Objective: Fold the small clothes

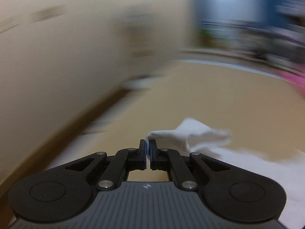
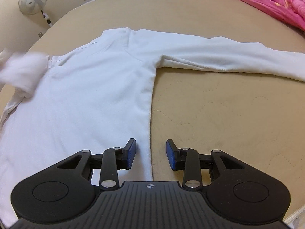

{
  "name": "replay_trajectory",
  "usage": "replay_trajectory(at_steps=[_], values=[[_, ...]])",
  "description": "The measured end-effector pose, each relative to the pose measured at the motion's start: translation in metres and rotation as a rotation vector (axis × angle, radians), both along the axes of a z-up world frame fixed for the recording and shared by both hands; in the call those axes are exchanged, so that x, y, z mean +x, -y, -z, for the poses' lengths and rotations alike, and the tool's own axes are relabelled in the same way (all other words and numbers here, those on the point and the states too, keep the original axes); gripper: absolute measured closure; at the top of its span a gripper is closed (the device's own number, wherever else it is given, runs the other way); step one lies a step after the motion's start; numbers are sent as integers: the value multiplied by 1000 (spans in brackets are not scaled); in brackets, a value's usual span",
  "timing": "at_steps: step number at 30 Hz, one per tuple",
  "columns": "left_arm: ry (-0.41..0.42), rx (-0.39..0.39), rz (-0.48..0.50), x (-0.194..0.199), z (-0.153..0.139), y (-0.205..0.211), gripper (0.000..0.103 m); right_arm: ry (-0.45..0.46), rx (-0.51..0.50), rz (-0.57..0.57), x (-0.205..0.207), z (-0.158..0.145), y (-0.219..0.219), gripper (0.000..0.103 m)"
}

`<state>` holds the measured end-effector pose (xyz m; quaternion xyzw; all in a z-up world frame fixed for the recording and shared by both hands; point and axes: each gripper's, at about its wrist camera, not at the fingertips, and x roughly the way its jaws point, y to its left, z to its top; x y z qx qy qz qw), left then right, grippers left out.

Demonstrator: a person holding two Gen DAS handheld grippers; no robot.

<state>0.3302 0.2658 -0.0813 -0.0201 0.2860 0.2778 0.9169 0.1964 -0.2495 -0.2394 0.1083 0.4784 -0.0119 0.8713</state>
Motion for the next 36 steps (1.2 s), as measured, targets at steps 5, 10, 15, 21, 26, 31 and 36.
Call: replay_trajectory(at_steps=[5, 10, 15, 21, 26, 31, 36], values=[[-60, -54, -315, -41, 1, -103, 85, -10, -9, 8, 6, -2, 7, 66], [-5, -317, 12, -95, 3, -19, 68, -74, 36, 68, -11, -1, 21, 66], [-197, -466, 283, -147, 46, 80, 68, -114, 105, 122, -57, 1, 27, 66], [-460, -518, 404, -199, 106, 128, 68, -100, 159, 145, -99, 2, 27, 66], [-552, -552, 357, -227, 137, 129, 73, -148, 165, 156, -125, 7, 24, 66], [-531, -528, 390, -221, 134, 133, 98, -134, 160, 136, -133, 6, 20, 98], [-301, -557, 482, -256, 69, 108, 98, 38, 352, 207, -162, -45, 45, 99]])
